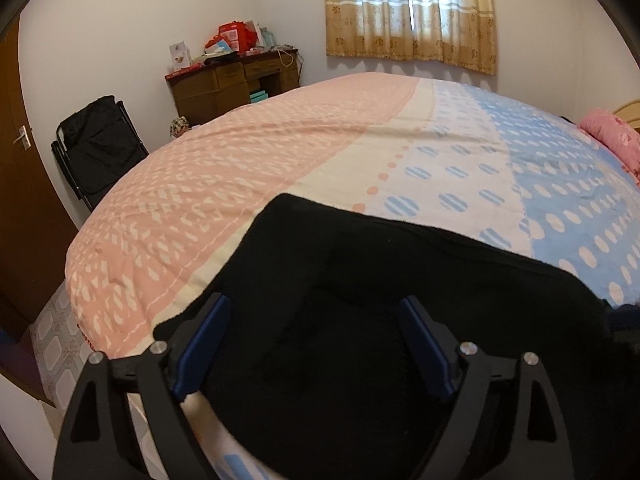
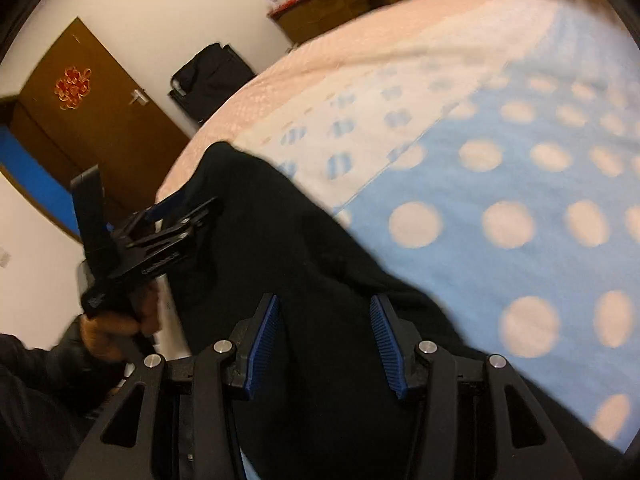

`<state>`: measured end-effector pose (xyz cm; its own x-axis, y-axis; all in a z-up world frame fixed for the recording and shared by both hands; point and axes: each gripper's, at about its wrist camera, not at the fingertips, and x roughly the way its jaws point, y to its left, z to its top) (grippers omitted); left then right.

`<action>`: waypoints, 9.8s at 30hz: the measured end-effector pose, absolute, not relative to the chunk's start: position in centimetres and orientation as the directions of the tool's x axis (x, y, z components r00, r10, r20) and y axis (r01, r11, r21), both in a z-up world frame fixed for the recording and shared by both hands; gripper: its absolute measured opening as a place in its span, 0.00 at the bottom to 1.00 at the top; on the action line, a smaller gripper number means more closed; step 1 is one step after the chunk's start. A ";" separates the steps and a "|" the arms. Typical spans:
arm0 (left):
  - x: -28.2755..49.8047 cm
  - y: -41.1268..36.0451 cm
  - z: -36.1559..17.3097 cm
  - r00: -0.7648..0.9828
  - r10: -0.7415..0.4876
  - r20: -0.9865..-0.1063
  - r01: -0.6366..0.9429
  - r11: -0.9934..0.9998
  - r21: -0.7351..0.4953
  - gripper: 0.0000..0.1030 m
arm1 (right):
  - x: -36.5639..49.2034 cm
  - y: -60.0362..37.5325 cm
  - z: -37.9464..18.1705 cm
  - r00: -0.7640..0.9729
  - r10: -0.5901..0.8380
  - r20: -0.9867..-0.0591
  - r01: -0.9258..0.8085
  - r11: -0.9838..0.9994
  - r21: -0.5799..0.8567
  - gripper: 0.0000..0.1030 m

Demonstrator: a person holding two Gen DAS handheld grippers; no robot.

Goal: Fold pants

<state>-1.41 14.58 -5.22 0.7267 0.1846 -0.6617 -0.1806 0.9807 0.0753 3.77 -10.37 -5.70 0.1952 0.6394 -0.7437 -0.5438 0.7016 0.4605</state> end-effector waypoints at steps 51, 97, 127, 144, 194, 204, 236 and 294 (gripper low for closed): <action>0.0 13.3 -5.8 0.703 0.213 -0.678 -0.164 0.977 0.136 1.00 | 0.0 -24.5 -4.1 0.581 0.242 -0.777 -0.173 0.970 0.173 0.32; 0.9 13.9 -3.6 0.661 0.046 -0.749 -0.098 0.995 -0.025 1.00 | -27.1 -53.2 0.9 0.643 -0.244 -0.726 0.680 0.618 0.394 0.09; -1.6 7.4 -2.2 0.657 -0.140 -0.741 0.183 0.983 -0.024 1.00 | -30.4 -52.6 1.1 0.710 -0.279 -0.647 0.656 0.596 0.463 0.18; -2.1 6.2 -2.9 0.636 -0.156 -0.755 0.212 0.977 -0.023 1.00 | -24.4 -51.4 4.1 0.735 -0.218 -0.642 0.572 0.707 0.415 0.03; -4.0 2.1 -2.4 0.615 -0.261 -0.744 0.374 0.927 -0.016 1.00 | -33.4 -45.7 2.9 0.535 -0.626 -0.567 0.844 0.423 0.330 0.10; -5.4 -0.5 -4.3 0.598 -0.237 -0.766 0.428 0.902 0.055 1.00 | -19.7 -33.2 1.1 0.796 -0.052 -0.603 0.258 0.930 0.262 0.11; -2.5 9.0 -5.5 0.661 0.018 -0.750 0.152 0.976 0.157 1.00 | -4.2 -14.6 -5.0 0.633 0.419 -0.651 -0.145 0.890 0.431 0.12; -8.0 -15.4 -5.3 0.483 -0.301 -0.822 0.591 0.805 0.052 1.00 | -35.0 -50.5 0.7 0.646 -0.576 -0.501 0.762 0.518 0.389 0.54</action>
